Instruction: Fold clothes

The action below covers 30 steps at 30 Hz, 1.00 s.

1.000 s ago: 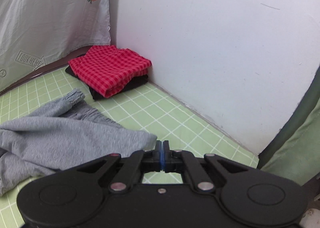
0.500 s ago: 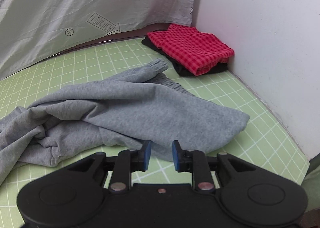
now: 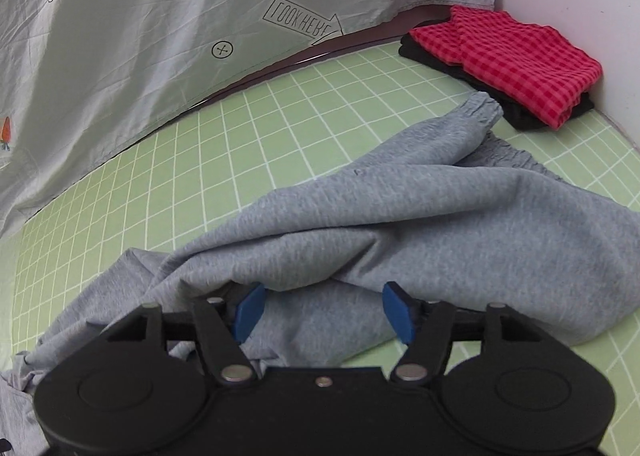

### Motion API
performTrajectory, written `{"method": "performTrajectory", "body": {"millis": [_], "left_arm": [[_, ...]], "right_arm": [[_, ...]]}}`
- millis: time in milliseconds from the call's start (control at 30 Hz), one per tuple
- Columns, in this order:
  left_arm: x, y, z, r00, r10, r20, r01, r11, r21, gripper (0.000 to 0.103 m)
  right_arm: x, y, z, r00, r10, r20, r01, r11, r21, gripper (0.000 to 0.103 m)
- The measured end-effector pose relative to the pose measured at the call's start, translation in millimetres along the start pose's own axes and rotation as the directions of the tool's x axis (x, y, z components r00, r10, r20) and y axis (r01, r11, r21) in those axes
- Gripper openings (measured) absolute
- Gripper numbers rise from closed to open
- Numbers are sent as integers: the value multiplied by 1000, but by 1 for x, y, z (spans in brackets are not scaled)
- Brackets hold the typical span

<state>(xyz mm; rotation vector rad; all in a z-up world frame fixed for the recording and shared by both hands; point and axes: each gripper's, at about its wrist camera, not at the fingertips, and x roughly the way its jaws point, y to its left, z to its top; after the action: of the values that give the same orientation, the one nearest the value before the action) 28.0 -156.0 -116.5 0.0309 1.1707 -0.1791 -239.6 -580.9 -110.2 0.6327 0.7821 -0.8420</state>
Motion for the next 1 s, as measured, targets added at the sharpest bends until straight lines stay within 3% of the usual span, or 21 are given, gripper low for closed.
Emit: {"method": "performTrajectory", "body": {"millis": [233,433,667,767,1000], "left_arm": [[33,-37,44,999,44,7,-44,993,105,66],[60,-77,93,999,16,51,-26,982,186,67],[102,-134,153,994,-35,102,8,969,245,65],[101,-152,171,989,-70,127,37,968,247,64],[68,-139,156,990,-103,96,82,977,197,66]], "right_arm": [[51,33,20,995,-75,-71,71,995,-66,71],[81,55,44,992,-115,-51,109,988,-114,73],[115,73,82,991,-133,6,133,988,-82,76],[124,81,97,988,-157,1,157,986,-64,75],[86,87,93,989,-143,39,144,990,-14,74]]}}
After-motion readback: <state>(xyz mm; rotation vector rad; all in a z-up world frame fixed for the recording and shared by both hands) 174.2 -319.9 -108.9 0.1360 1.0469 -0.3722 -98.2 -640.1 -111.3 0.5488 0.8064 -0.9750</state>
